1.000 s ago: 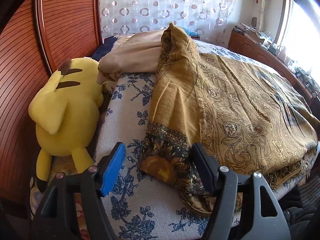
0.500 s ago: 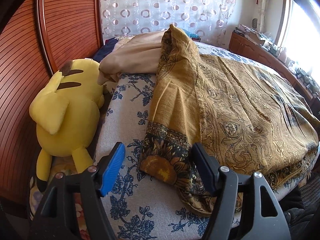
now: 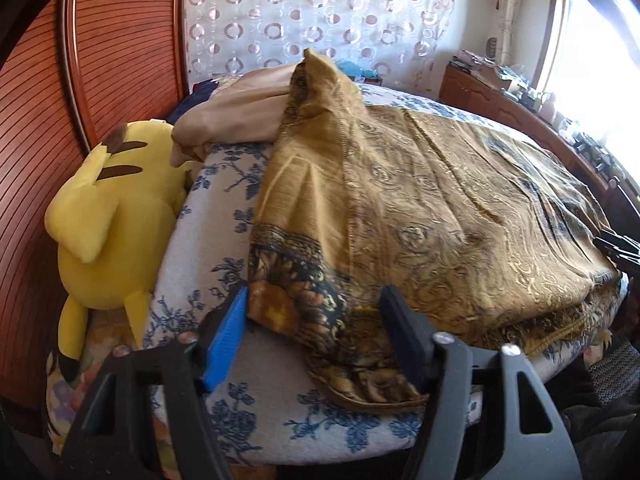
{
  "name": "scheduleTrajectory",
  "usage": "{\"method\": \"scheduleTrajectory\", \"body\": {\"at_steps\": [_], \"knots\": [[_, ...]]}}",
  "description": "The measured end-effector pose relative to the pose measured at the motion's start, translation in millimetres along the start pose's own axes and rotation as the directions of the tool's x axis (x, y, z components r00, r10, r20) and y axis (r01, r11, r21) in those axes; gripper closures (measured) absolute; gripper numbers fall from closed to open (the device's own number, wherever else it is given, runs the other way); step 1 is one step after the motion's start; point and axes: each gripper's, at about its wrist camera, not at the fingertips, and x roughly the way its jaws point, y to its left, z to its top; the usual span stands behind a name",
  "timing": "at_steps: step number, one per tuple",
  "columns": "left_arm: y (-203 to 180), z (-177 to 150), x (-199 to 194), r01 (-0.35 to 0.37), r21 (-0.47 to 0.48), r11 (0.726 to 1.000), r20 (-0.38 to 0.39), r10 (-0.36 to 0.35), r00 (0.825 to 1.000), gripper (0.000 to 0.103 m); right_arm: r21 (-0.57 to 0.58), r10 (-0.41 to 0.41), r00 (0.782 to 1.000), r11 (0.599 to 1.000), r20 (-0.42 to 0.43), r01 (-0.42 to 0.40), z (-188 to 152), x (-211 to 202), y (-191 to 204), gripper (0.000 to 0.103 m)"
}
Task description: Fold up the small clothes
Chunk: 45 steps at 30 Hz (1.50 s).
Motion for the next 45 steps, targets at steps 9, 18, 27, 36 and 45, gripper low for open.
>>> {"method": "scheduleTrajectory", "body": {"at_steps": [9,18,27,36,45], "knots": [[-6,2,0,0.074,-0.003,0.997,-0.012,-0.074,0.997,0.099,0.013,-0.018,1.000,1.000,0.012,0.018,-3,-3,0,0.037],[-7,1,0,0.069,-0.011,0.998,-0.011,-0.069,0.998,0.099,0.043,-0.228,0.974,0.973,-0.019,0.228,-11,-43,-46,0.037],[-13,5,1,0.092,0.003,0.996,-0.014,-0.092,0.996,0.101,0.151,-0.180,0.984,0.972,-0.012,0.179,-21,-57,-83,0.037],[-87,79,-34,0.304,0.112,0.946,0.146,-0.318,0.937,0.101,0.157,-0.139,0.990,0.978,0.016,0.134,-15,-52,-72,0.037],[-214,134,-27,0.448,0.331,0.830,0.101,-0.503,0.858,0.101,0.195,-0.128,0.990,0.974,0.063,0.114,-9,-60,-76,0.037]]}}
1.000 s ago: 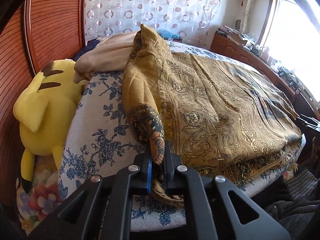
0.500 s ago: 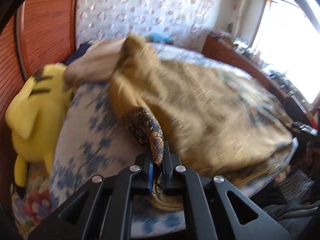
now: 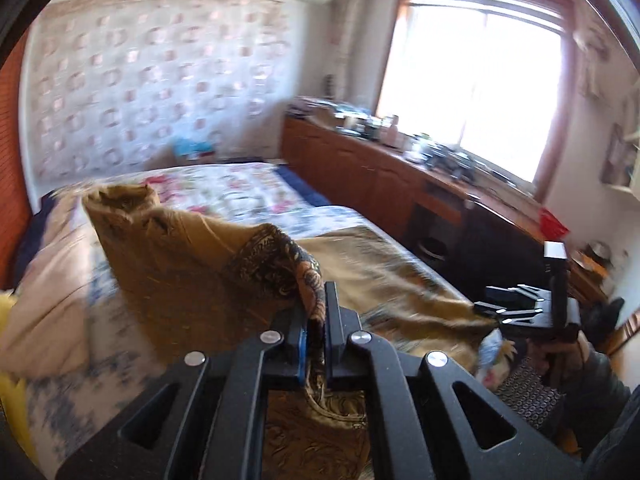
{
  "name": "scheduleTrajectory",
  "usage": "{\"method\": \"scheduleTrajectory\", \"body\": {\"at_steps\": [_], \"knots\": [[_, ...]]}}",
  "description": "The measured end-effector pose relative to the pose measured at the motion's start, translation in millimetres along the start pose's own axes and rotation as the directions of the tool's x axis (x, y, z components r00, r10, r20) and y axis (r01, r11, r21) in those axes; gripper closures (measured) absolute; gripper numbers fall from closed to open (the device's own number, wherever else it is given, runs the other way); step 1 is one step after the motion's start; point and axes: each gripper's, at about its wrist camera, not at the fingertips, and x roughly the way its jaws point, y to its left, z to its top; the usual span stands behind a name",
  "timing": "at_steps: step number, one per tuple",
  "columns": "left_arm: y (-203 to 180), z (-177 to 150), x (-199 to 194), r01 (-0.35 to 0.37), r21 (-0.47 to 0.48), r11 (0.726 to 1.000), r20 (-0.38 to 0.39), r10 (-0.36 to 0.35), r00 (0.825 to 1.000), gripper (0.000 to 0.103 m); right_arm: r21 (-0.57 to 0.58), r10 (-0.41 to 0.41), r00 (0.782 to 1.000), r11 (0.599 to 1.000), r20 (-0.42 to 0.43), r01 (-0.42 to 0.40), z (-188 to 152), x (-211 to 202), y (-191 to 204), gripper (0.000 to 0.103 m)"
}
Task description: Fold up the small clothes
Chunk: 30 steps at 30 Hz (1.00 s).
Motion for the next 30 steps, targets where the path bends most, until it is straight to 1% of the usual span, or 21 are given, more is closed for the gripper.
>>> {"method": "scheduleTrajectory", "body": {"at_steps": [5,10,12,13,15,16,17,18,20,23,27,30], "knots": [[-44,23,35,0.078,0.074,0.994,-0.026,-0.076,0.997,0.101,0.010,0.003,1.000,1.000,0.004,-0.003,-3,-1,-7,0.037],[-82,44,54,0.152,0.120,0.981,-0.037,-0.149,0.988,0.101,0.021,0.005,1.000,1.000,0.015,-0.005,-5,-3,-16,0.037],[-96,48,67,0.182,0.128,0.975,-0.064,-0.175,0.982,0.101,0.035,0.007,1.000,0.999,0.015,-0.007,-6,-2,-21,0.037],[-102,48,75,0.200,0.132,0.971,-0.094,-0.188,0.978,0.101,0.042,0.008,1.000,0.999,0.013,-0.009,-6,-2,-23,0.037],[-106,43,85,0.209,0.136,0.968,-0.148,-0.189,0.971,0.097,0.055,0.013,1.000,0.998,0.012,-0.013,-7,-1,-27,0.037],[-108,38,85,0.211,0.140,0.967,-0.156,-0.188,0.970,0.096,0.059,0.015,1.000,0.998,0.012,-0.015,-7,-1,-28,0.037],[-109,36,86,0.211,0.148,0.966,-0.159,-0.187,0.969,0.088,0.062,0.017,1.000,0.998,0.013,-0.018,-7,-2,-28,0.037],[-108,33,83,0.204,0.155,0.967,-0.154,-0.181,0.971,0.073,0.064,0.021,1.000,0.998,0.013,-0.022,-7,-2,-29,0.037],[-104,31,78,0.175,0.152,0.973,-0.134,-0.156,0.979,0.062,0.061,0.020,1.000,0.998,0.012,-0.021,-7,-2,-30,0.037],[-99,26,73,0.151,0.139,0.979,-0.119,-0.135,0.984,0.059,0.057,0.015,1.000,0.998,0.009,-0.016,-6,-1,-30,0.037],[-76,19,65,0.072,0.108,0.991,-0.098,-0.062,0.993,0.059,0.052,0.029,0.999,0.998,0.017,-0.030,0,0,-26,0.037],[-58,10,59,0.044,0.070,0.997,-0.090,-0.037,0.995,0.059,0.021,0.030,0.999,0.999,0.025,-0.030,10,1,-17,0.037]]}}
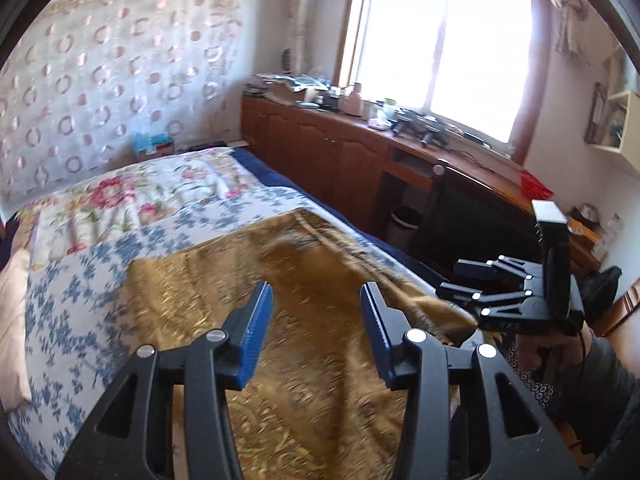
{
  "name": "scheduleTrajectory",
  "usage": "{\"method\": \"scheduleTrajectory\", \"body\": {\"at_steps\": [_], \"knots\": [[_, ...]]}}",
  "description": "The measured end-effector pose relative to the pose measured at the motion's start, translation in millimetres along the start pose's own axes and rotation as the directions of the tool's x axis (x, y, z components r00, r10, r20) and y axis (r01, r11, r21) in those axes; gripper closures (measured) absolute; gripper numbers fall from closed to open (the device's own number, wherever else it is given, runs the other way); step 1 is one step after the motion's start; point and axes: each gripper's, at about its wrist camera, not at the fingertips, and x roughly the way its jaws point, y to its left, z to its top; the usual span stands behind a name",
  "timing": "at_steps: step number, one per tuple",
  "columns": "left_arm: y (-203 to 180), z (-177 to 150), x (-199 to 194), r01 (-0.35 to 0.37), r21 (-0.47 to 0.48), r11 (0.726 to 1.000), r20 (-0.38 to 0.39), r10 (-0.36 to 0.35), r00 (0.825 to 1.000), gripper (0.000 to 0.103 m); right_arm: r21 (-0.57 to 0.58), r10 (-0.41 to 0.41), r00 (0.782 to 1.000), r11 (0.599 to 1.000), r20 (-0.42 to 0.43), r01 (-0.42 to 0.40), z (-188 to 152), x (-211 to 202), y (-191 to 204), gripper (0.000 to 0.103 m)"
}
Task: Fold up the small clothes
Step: 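Lower the shirt onto the bed and open the left gripper, then grasp the shirt's edge with the right gripper and fold it over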
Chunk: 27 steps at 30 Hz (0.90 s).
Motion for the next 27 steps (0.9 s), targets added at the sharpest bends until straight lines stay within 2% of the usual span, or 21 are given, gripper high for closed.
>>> {"method": "scheduleTrajectory", "body": {"at_steps": [6,9,13,18,21,23,27], "knots": [[27,-23,-4,-0.080,-0.042,0.996,-0.002,0.080,0.997,0.059,-0.063,0.044,0.999,0.997,0.018,-0.043,30,8,19,0.037],[41,-31,-5,-0.094,-0.074,0.993,-0.009,0.093,0.996,0.059,-0.087,0.078,0.997,0.993,0.012,-0.077,52,22,30,0.037],[56,-41,-9,-0.116,-0.108,0.987,-0.010,0.116,0.993,0.059,-0.120,0.116,0.993,0.986,-0.027,-0.119,82,51,48,0.039],[68,-51,-15,-0.138,-0.126,0.982,-0.005,0.139,0.990,0.059,-0.143,0.116,0.986,0.981,-0.122,-0.133,101,96,63,0.041],[74,-56,-15,-0.140,-0.139,0.980,-0.008,0.141,0.990,0.059,-0.146,0.118,0.972,0.978,-0.201,-0.149,98,121,66,0.047],[79,-59,-15,-0.139,-0.147,0.979,-0.010,0.139,0.990,0.059,-0.158,0.111,0.963,0.976,-0.245,-0.152,92,132,67,0.055],[82,-65,-16,-0.135,-0.168,0.977,-0.003,0.136,0.991,0.059,-0.163,0.102,0.951,0.974,-0.293,-0.155,82,142,67,0.066]]}}
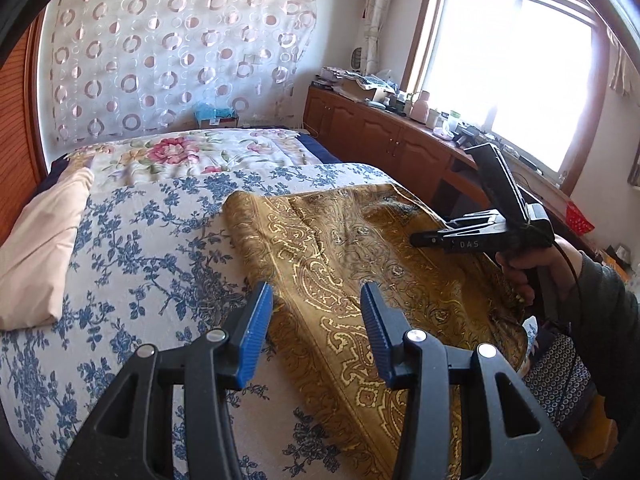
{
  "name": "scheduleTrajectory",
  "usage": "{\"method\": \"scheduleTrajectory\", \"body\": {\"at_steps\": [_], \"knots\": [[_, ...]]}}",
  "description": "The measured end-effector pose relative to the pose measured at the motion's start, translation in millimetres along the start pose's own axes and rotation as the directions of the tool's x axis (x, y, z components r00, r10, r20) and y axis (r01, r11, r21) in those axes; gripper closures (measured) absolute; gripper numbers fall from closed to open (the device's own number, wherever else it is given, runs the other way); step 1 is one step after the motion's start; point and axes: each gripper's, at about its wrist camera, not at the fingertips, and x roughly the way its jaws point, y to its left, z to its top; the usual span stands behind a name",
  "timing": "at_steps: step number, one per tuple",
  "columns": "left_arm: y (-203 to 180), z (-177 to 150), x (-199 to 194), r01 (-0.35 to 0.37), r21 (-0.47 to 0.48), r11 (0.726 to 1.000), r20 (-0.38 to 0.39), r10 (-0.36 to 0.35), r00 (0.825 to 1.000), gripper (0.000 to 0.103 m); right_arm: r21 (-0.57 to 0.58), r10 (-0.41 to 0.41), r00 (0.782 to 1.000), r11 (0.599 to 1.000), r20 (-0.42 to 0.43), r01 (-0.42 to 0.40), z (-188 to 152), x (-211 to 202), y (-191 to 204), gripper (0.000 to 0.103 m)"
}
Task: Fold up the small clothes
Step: 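Grasp the shirt's edge with the right gripper and fold it over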
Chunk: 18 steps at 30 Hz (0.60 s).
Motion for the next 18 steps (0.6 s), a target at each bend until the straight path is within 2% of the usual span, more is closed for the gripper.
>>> {"method": "scheduleTrajectory", "body": {"at_steps": [2,5,9,11,13,15,16,18], "knots": [[0,-2,1,0.007,-0.006,1.000,-0.002,-0.008,1.000,0.059,-0.008,0.022,1.000,1.000,0.005,-0.022,-2,-3,1,0.089],[-3,-2,1,0.008,-0.001,1.000,-0.004,-0.008,1.000,0.059,-0.067,0.010,0.997,0.998,0.071,-0.005,2,-22,8,0.098],[-9,-3,1,0.013,0.014,1.000,-0.001,-0.013,1.000,0.059,-0.125,-0.031,0.987,0.991,0.156,0.051,15,-58,14,0.099],[-10,-3,1,0.019,0.016,1.000,-0.001,-0.019,1.000,0.059,-0.142,-0.061,0.984,0.986,0.169,0.086,21,-67,13,0.099],[-12,-4,2,0.032,0.017,0.999,-0.006,-0.032,0.999,0.059,-0.131,-0.125,0.976,0.980,0.177,0.150,27,-73,2,0.099],[-14,-5,3,0.046,0.021,0.999,-0.012,-0.046,0.999,0.059,-0.109,-0.210,0.964,0.967,0.166,0.229,30,-67,-11,0.099],[-15,-5,3,0.051,0.022,0.998,-0.015,-0.051,0.999,0.059,-0.099,-0.226,0.962,0.965,0.151,0.243,30,-62,-17,0.098],[-17,-7,4,0.063,0.025,0.998,-0.026,-0.062,0.998,0.055,-0.084,-0.226,0.969,0.969,0.099,0.234,27,-52,-29,0.087]]}}
